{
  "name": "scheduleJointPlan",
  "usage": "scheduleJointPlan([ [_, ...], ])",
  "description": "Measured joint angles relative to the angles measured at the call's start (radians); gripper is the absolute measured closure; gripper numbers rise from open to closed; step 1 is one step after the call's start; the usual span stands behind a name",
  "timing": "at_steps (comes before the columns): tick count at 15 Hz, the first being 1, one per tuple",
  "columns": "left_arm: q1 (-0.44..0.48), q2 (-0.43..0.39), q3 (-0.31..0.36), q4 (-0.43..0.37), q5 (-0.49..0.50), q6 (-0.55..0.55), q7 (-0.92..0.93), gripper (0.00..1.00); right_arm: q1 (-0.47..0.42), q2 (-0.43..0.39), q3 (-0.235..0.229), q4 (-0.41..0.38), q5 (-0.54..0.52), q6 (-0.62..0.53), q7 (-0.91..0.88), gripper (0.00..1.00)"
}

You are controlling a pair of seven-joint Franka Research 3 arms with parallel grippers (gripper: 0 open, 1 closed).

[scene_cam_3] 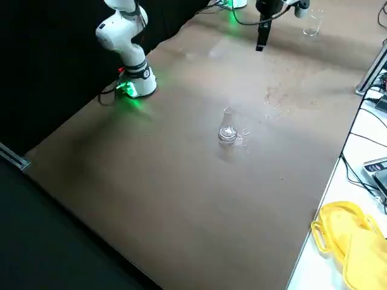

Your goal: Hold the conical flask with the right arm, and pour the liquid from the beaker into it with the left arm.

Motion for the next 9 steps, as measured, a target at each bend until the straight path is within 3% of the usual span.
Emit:
scheduleJointPlan([
  [3, -0.002, -0.04, 0.0, -0.015, 0.033, 0.0, 0.001, 0.0, 0.0, -0.03, -0.002, 0.0, -0.018, -0.042, 0.121, 0.0],
  [9, -0.003, -0.034, -0.016, -0.035, 0.042, -0.077, 0.005, 0.0, 0.0, -0.096, -0.006, -0.023, -0.061, -0.067, 0.191, 0.0],
])
